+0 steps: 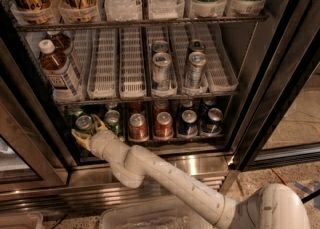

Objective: Pick green can from bottom shelf of fridge

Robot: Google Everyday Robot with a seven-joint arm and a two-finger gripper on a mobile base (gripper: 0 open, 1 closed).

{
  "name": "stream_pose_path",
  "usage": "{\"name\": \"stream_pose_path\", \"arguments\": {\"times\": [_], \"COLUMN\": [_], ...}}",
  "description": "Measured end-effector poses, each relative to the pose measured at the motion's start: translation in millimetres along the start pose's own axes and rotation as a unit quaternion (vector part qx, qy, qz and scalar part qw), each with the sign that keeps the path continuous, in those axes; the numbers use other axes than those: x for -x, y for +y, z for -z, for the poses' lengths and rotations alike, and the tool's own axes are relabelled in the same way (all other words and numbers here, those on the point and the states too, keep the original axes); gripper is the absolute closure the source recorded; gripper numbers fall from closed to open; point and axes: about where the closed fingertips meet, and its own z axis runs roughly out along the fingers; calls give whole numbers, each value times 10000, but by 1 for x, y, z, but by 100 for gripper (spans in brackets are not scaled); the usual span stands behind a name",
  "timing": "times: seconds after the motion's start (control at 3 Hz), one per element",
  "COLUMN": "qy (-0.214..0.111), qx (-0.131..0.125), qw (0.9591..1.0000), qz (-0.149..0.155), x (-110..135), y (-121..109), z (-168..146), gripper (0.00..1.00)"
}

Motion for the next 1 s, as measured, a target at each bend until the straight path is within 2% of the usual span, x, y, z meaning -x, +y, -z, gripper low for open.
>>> {"name": "stream_pose_path", "arguments": {"times": [0.33, 0.67, 1.0], "qy": [0, -94, -297], "qx": [0, 75, 213], "qw": [10000, 9999, 9991], "qz": [0, 51, 217], "x": [0, 8, 30], "y": [0, 6, 14], "z": [0, 4, 11], "gripper": [97, 100, 100]}}
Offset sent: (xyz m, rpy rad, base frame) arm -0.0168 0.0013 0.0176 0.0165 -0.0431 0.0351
